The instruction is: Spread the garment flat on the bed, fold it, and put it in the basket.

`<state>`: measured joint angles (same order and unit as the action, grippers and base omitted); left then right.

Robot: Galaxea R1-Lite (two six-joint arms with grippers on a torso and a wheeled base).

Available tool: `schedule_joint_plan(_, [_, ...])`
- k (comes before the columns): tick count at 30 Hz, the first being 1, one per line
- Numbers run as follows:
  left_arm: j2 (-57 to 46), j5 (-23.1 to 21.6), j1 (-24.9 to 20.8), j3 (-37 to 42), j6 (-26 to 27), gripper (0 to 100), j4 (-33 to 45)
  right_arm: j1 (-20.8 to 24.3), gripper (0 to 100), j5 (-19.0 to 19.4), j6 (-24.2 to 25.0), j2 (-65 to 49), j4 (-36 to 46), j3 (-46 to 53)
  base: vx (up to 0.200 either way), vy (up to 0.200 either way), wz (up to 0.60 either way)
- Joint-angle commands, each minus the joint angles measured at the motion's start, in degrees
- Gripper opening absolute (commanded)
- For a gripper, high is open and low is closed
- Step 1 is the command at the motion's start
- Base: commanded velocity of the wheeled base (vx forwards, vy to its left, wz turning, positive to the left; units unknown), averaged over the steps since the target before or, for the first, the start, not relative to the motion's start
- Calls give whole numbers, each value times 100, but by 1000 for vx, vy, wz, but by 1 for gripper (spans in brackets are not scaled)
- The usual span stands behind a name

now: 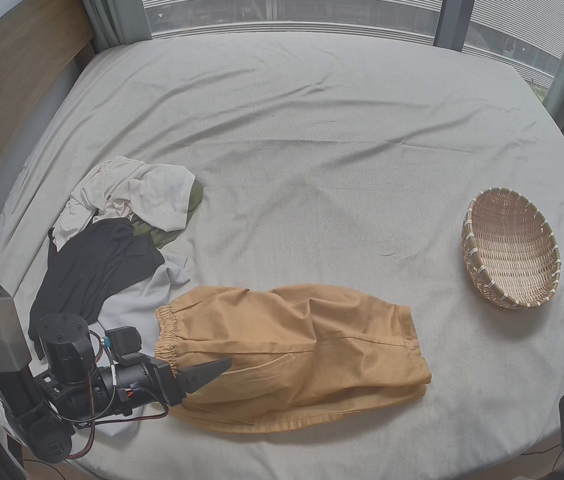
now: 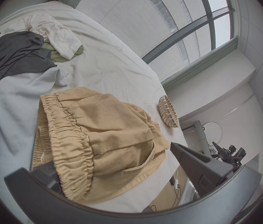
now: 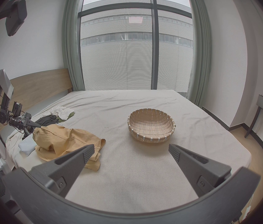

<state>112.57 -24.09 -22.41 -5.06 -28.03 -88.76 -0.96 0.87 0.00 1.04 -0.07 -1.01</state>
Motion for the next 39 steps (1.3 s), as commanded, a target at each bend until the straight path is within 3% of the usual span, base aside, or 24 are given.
schedule_joint_plan(1, [20,9,17,5,-1,100,-1,0,100,1,0,-16,-1,101,0,0,0])
schedule_joint_plan(4, [11,18,26,-4,-1,100,-1,0,100,1,0,-16,-1,101,0,0,0])
schedule_joint_plan(5, [-7,27,26,-4,-1,0,-1,0,100,1,0,-16,-1,101,0,0,0])
schedule_joint_plan(16, [-473,-8,-9,-136,-36,0,-1,0,100,1,0,-25,-1,101,0,0,0])
schedule_joint_plan(26, [-543,9,35,-1102,-54,0,-1,8,100,10,-18,-95,7,101,0,0,0])
schedule_joint_plan(39, [-464,45,52,-1102,-45,0,-10,0,100,10,-53,-95,7,101,0,0,0])
